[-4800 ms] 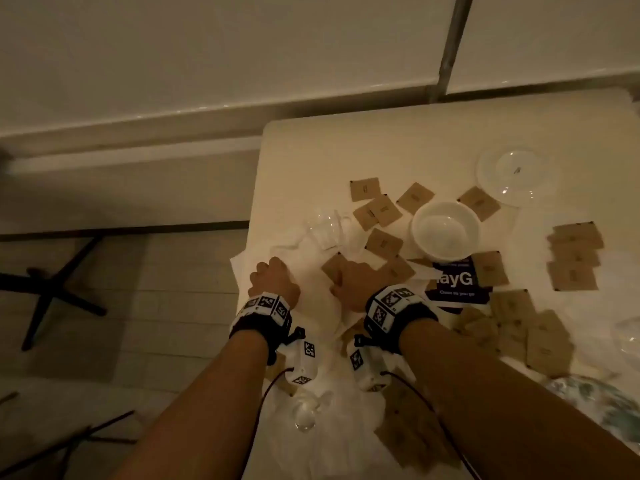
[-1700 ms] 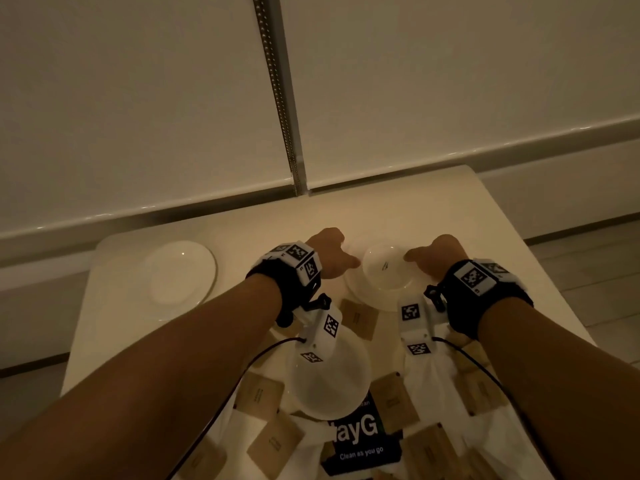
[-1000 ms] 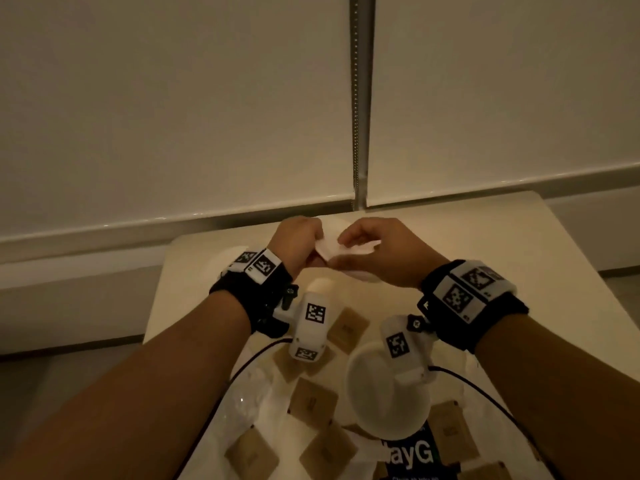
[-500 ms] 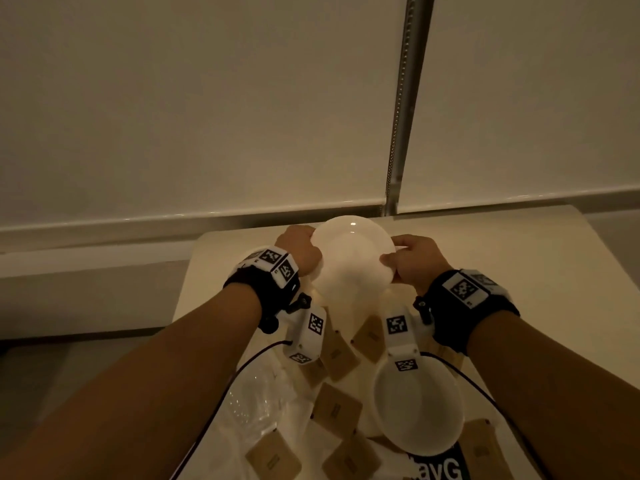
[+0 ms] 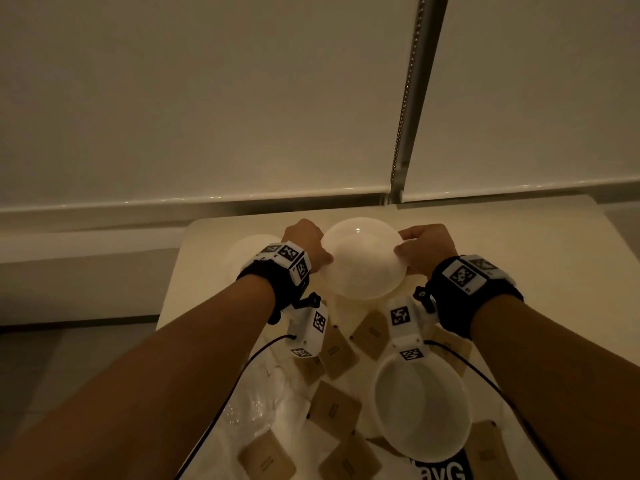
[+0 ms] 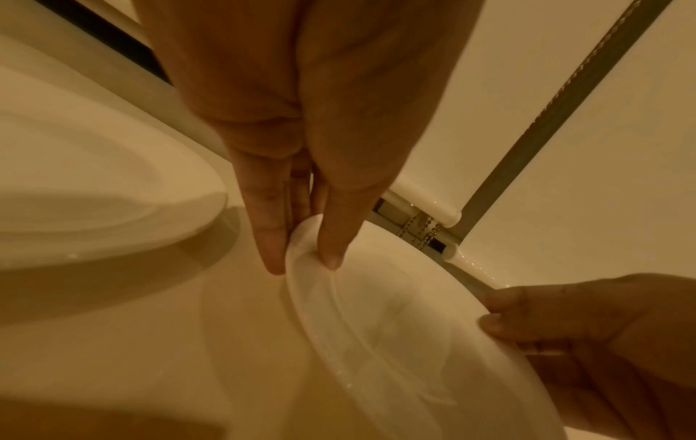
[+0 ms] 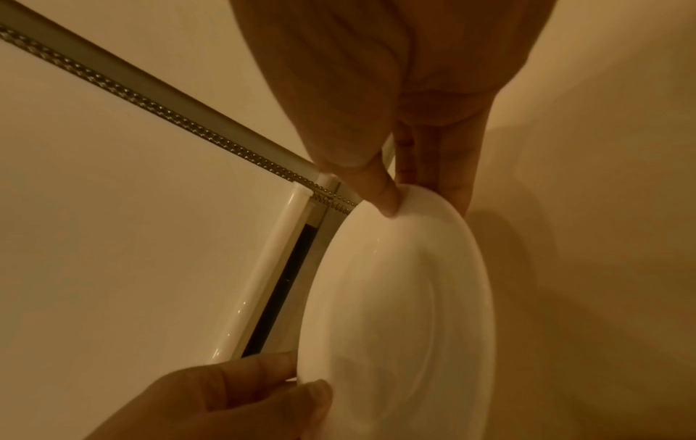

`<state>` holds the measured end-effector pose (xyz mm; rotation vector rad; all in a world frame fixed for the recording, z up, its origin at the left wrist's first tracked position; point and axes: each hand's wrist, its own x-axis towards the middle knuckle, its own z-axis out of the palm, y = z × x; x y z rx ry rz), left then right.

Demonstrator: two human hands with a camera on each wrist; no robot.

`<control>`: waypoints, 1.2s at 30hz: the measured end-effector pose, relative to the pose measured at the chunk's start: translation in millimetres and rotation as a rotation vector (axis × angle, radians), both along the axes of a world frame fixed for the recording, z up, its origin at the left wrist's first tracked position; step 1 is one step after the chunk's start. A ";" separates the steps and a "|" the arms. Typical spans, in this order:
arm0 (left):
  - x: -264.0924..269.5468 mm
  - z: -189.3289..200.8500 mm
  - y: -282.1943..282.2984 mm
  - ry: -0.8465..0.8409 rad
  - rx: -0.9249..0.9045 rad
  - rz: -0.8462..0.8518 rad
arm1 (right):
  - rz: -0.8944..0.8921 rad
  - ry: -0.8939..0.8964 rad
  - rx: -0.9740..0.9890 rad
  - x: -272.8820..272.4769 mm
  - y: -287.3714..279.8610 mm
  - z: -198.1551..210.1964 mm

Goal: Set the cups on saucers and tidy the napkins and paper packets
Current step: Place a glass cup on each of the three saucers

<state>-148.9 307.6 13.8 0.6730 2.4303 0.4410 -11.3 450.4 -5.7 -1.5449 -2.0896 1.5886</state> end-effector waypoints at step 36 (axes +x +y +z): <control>122.9 78.9 -39.2 0.031 0.300 -0.282 | 0.156 0.053 0.300 115.4 -56.9 81.4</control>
